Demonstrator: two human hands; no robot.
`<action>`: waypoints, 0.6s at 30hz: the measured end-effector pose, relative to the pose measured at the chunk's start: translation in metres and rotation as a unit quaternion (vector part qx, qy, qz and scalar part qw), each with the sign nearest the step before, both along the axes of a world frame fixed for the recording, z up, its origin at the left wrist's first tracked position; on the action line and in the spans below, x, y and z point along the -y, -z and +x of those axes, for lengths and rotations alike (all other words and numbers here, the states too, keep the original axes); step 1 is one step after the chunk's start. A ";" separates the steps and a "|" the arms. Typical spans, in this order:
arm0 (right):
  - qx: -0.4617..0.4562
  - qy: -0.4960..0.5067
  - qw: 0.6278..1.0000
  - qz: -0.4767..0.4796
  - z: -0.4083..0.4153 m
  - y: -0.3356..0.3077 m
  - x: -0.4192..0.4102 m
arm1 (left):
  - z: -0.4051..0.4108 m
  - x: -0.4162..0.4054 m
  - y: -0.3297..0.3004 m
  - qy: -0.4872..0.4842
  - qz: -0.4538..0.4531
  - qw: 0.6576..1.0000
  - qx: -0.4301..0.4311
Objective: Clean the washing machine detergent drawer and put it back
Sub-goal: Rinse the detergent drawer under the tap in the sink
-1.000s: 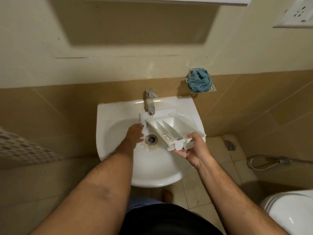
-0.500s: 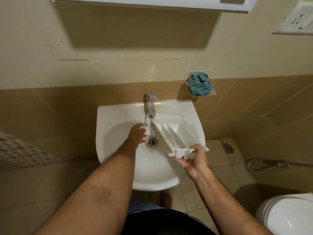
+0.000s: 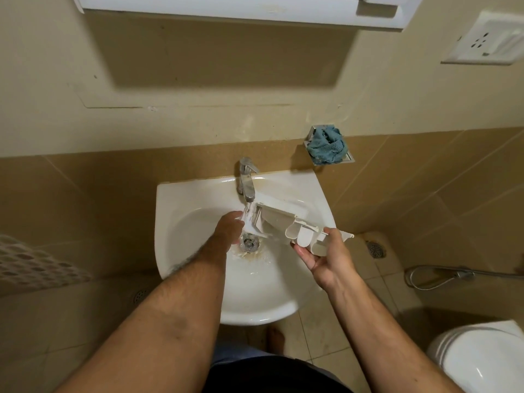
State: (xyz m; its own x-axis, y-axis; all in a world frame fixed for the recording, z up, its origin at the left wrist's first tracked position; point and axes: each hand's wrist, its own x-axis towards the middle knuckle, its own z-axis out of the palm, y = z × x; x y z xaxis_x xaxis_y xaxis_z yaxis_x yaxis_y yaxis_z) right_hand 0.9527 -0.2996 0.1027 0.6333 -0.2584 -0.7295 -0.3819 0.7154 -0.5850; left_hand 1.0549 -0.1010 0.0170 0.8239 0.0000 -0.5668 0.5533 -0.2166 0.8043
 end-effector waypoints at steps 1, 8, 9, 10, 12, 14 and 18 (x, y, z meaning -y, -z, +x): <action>-0.002 0.000 1.000 -0.003 0.001 -0.001 0.000 | 0.000 0.000 0.002 0.004 -0.005 1.000 -0.005; -0.002 -0.014 1.000 -0.013 0.005 -0.004 0.000 | -0.003 0.005 0.004 -0.007 -0.001 1.000 -0.013; 0.000 -0.020 1.000 -0.015 0.004 -0.004 0.000 | -0.003 0.004 0.004 -0.003 -0.003 1.000 -0.012; 0.001 -0.026 1.000 -0.017 0.003 -0.003 0.000 | -0.004 0.003 0.004 -0.002 -0.002 1.000 -0.012; -0.002 -0.042 0.999 -0.030 0.001 0.000 0.002 | -0.002 0.001 0.004 -0.004 0.011 1.000 -0.009; -0.008 -0.064 0.997 -0.050 -0.001 0.002 0.003 | 0.000 0.001 0.001 -0.010 0.021 1.000 -0.016; -0.015 -0.114 0.990 -0.081 -0.005 0.010 0.005 | 0.002 -0.001 -0.006 -0.068 -0.016 0.995 -0.073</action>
State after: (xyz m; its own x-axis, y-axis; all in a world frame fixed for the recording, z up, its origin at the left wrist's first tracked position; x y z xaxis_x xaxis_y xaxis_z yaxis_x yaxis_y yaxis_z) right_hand 0.9480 -0.3042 0.0924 0.6675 -0.2276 -0.7089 -0.5408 0.5062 -0.6718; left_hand 1.0573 -0.1004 0.0228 0.7264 0.0862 -0.6819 0.6872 -0.1076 0.7185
